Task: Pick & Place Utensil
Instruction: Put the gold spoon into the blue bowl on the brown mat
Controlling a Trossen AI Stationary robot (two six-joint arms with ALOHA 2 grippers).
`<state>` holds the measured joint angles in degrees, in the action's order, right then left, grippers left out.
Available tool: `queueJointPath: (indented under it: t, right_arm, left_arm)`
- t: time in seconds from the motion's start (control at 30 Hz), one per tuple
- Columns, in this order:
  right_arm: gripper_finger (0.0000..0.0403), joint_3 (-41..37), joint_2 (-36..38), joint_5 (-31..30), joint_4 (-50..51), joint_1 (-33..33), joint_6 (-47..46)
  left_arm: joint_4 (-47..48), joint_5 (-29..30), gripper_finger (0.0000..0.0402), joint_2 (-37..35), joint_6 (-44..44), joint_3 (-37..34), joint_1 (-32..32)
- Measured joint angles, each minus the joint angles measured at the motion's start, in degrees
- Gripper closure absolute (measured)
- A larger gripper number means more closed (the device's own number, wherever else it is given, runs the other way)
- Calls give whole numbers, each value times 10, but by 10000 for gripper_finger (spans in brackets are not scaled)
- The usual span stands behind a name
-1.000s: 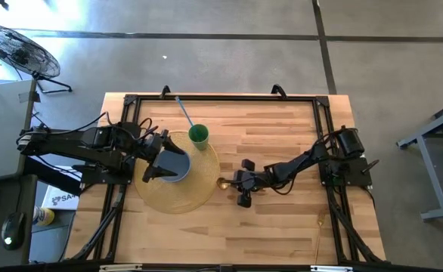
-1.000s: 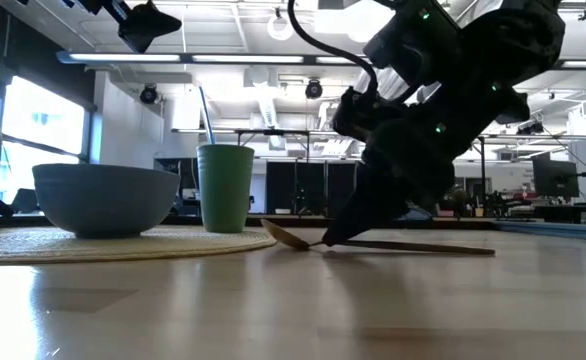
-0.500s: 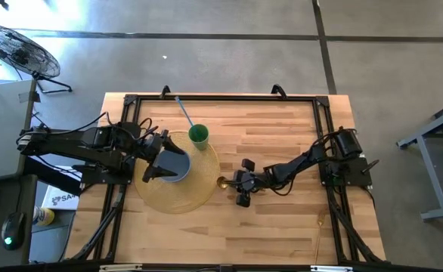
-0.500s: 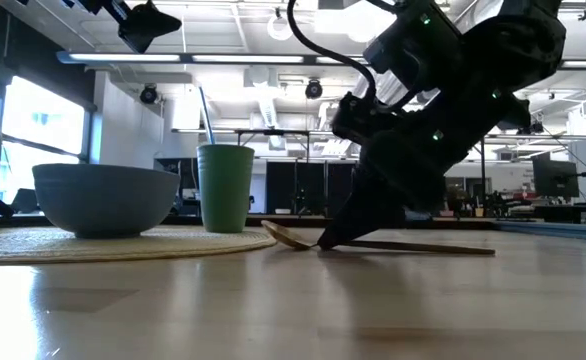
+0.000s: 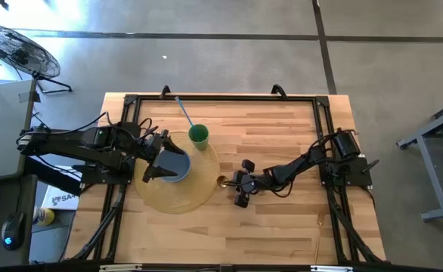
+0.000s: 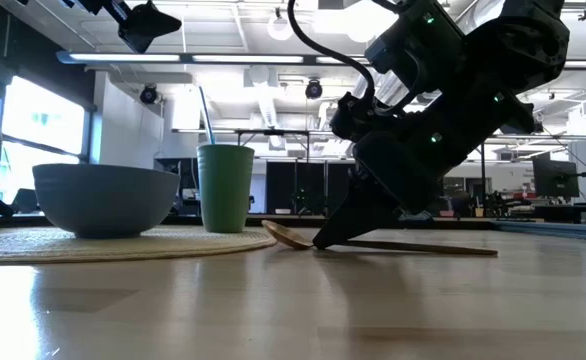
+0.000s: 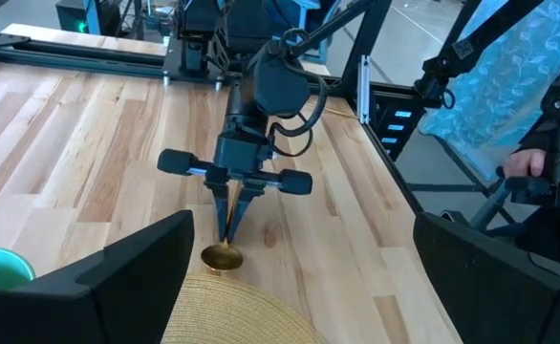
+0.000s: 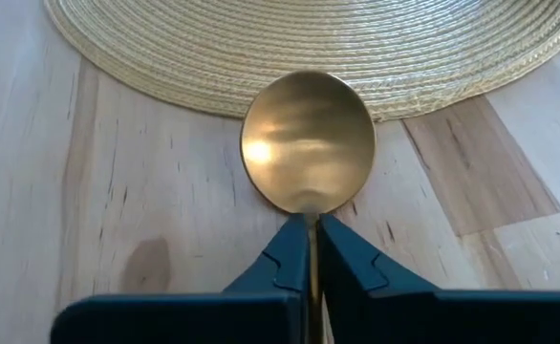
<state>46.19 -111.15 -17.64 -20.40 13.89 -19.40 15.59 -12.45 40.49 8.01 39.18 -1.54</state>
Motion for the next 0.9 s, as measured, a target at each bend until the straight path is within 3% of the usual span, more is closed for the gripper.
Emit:
queueJointPath:
  t: [0.23,0.43,0.9]
  right_arm:
    - [388,1,13,-6,1,0,-2]
    - [395,31,38,-17,59,0,13]
    - [393,208,39,-68,317,0,117]
  left_arm:
    - [0,0,12,0,0,0,0]
    - [-4,1,12,0,0,0,0]
    - [-74,0,12,50,10,0,0]
